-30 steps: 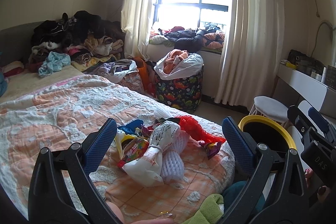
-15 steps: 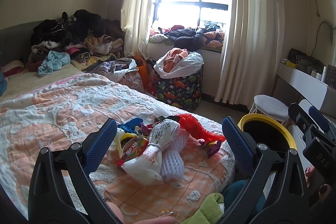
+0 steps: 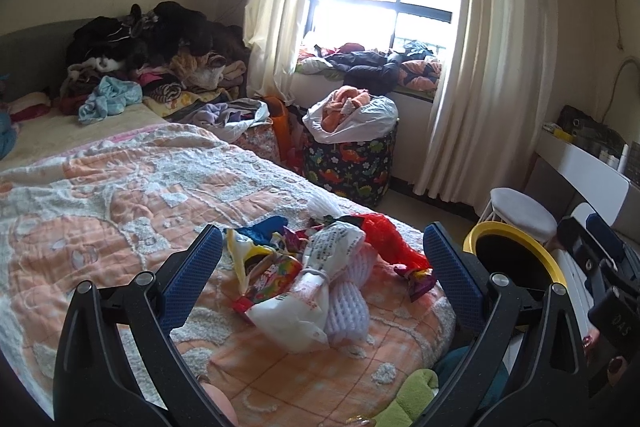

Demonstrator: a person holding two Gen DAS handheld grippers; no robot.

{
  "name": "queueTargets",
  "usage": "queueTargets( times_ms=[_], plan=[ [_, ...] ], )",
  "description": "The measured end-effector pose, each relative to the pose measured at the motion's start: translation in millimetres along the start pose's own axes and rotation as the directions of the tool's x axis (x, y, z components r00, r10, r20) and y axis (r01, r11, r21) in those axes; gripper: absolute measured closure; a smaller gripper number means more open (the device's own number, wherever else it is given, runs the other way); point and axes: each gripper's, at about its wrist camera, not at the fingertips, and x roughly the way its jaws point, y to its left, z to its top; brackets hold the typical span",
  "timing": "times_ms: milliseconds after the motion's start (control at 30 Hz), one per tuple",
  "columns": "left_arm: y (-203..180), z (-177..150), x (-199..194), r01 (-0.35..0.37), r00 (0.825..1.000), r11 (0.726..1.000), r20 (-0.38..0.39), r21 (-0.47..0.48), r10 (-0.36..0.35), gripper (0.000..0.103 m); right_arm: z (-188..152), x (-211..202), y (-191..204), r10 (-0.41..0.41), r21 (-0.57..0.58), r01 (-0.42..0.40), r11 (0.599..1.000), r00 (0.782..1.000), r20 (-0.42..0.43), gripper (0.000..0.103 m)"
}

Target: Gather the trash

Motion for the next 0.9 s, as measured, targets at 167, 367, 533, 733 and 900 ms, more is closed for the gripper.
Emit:
queueTargets(
  times_ms=[167, 367, 533, 733, 900],
  plan=[
    [18.7, 1.8, 1.9, -0.026, 1.0, 0.999, 0.007, -0.028, 0.027, 0.011, -0.9, 12.2, 19.2, 0.08, -0.049, -0.082, 0.995, 0.996, -0.037, 0.006],
    [37.9, 1.2, 8.0, -0.057, 0.998, 0.997, -0.001, -0.051, 0.057, 0.011, 0.9, 27.6, 40.6, 0.172, -0.065, -0.178, 0.982, 0.981, -0.092, 0.006],
    [55.7, 2.3, 16.0, -0.062, 0.998, 0.996, -0.008, -0.06, 0.061, 0.011, 3.7, 43.3, 54.3, 0.237, -0.083, -0.25, 0.965, 0.962, -0.138, 0.006],
    [67.8, 9.1, 33.7, 0.028, 0.999, 0.998, -0.026, -0.063, -0.03, 0.011, 7.7, 66.0, 51.3, 0.25, -0.076, -0.268, 0.96, 0.949, -0.19, 0.006],
    [59.5, 12.3, 51.3, 0.062, 0.997, 0.997, -0.049, -0.046, -0.064, 0.011, 12.8, 90.2, 33.7, 0.208, -0.052, -0.225, 0.973, 0.954, -0.217, 0.006]
  ],
)
